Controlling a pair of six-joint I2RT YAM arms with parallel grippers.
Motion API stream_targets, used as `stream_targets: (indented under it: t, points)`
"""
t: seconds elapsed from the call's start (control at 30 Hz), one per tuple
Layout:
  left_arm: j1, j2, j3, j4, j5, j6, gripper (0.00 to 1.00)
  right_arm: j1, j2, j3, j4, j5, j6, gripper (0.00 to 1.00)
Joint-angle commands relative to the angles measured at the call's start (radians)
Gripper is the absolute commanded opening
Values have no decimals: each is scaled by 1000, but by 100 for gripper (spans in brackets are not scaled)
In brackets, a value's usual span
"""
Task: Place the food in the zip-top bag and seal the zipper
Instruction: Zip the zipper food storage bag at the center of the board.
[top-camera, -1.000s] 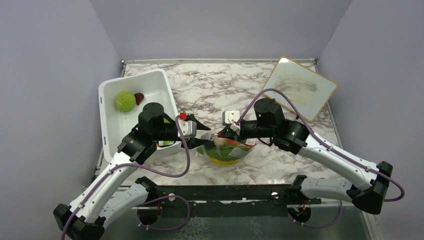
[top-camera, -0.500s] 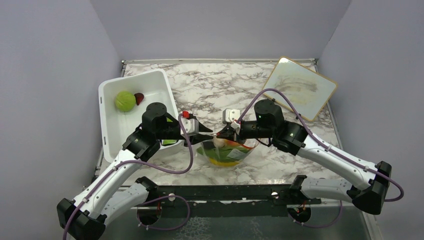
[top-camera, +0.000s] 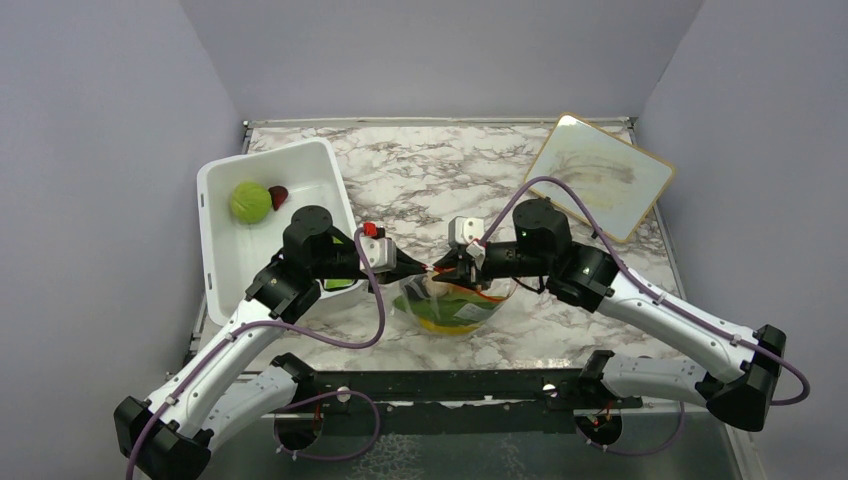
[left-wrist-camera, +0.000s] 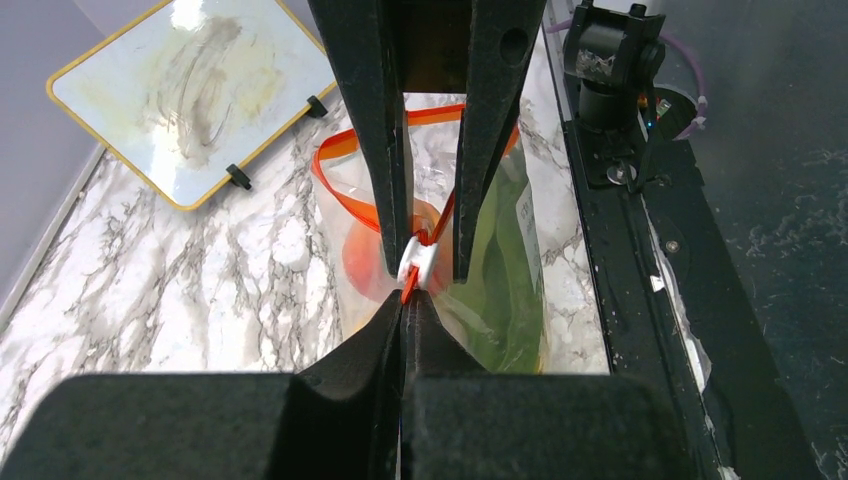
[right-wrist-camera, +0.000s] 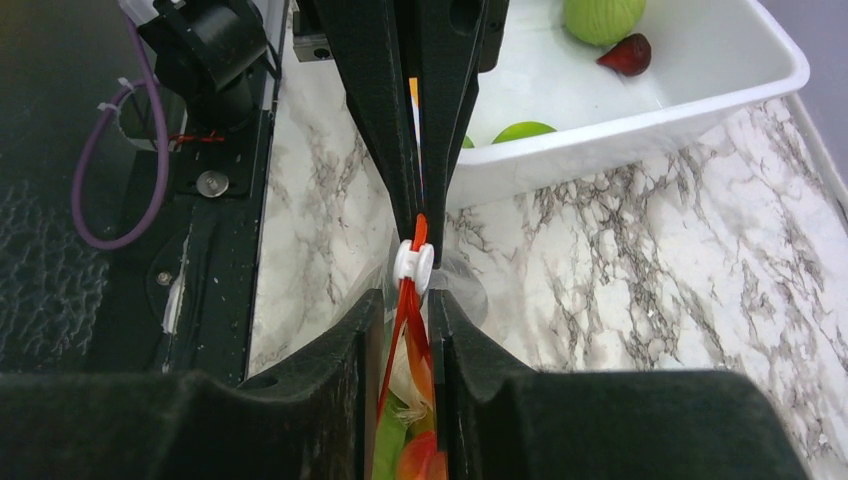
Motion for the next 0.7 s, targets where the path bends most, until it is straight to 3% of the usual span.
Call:
stream_targets:
  t: [0.0, 0.47, 0.67]
  points:
    - [-5, -13, -6, 33, 29, -1, 0, -1, -22, 19, 54, -36, 13, 25]
    - [-5, -4, -4, 29, 34, -1, 0, 1, -6, 10, 132, -41, 69, 25]
    - [-5, -22, -5, 26, 37, 27, 0, 2, -18, 0, 132, -9, 55, 6]
